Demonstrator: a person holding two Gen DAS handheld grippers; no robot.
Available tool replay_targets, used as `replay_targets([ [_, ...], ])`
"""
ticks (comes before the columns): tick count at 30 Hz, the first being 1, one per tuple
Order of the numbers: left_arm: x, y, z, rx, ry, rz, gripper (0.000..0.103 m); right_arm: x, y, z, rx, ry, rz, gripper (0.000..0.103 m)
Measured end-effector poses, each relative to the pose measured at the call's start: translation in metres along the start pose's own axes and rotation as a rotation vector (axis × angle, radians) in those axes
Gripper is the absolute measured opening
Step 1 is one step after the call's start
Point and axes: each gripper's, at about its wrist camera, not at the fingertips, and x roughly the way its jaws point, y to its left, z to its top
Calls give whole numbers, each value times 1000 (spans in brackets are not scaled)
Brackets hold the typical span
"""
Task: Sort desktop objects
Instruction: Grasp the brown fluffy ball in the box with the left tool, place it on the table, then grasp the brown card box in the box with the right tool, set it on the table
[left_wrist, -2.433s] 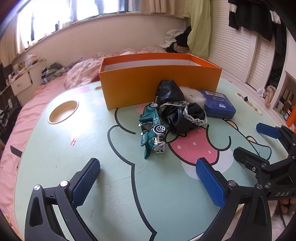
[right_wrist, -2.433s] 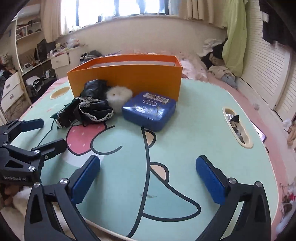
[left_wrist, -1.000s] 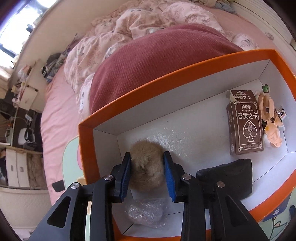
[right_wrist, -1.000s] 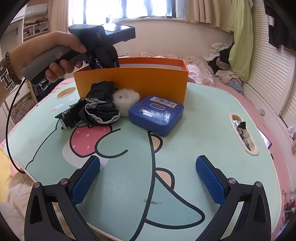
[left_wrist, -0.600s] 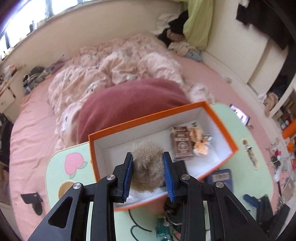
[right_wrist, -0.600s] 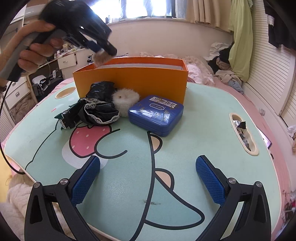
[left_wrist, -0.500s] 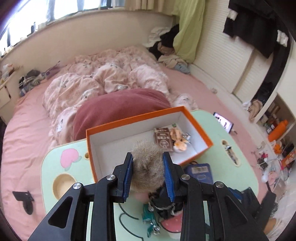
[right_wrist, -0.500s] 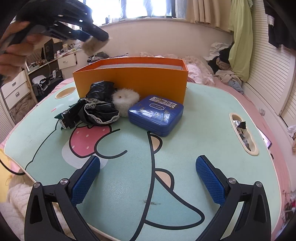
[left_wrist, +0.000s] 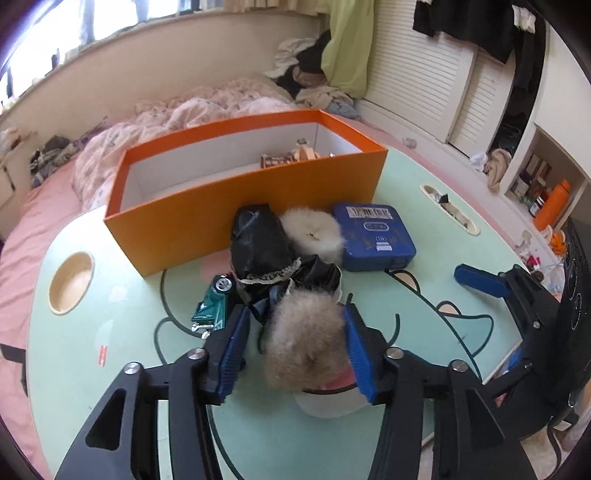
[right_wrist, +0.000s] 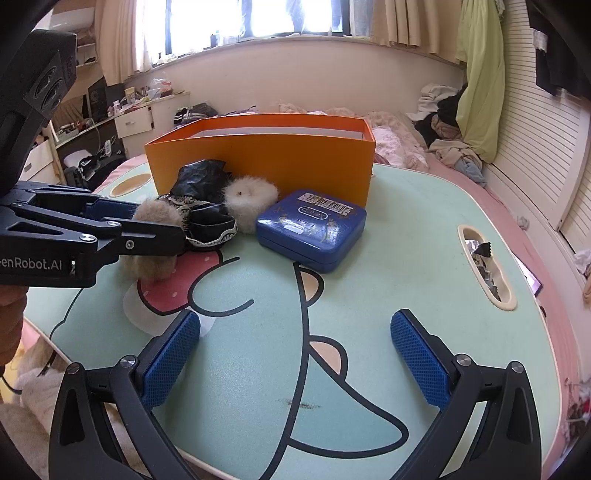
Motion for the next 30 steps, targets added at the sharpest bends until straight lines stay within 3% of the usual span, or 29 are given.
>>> replay_targets([
  [1,-6,1,-2,3,-37,16,64,0,0,0,2,0,-2,102],
  [3,-22,6,-8,-4,-111,42,81,0,0,0,3,0,-3,102],
  [6,-40,12,-25,-21,-181,71,92,0,0,0,6,0,-6,102],
  [9,-40,16,-45,-40,-174,127,93,0,0,0,10,-1,-11,102],
  [13,-12,23,-60,-66,-74,139,93,0,-1,0,18,-2,-17,102],
  [15,-4,29,-61,-103,-66,145,103,0,-1,0,19,-2,-22,102],
  [19,2,34,-65,-110,-75,151,103,-1,0,1,25,2,-26,102],
  [21,4,37,-67,-111,-76,148,103,-3,1,3,31,-3,20,102],
  [26,5,39,-68,-110,-78,148,103,-18,-3,32,46,-50,99,73],
  [28,5,38,-68,-110,-78,149,103,-29,-8,65,44,-87,109,66],
  [30,6,38,-68,-110,-78,148,103,-28,-15,108,61,-54,158,65],
])
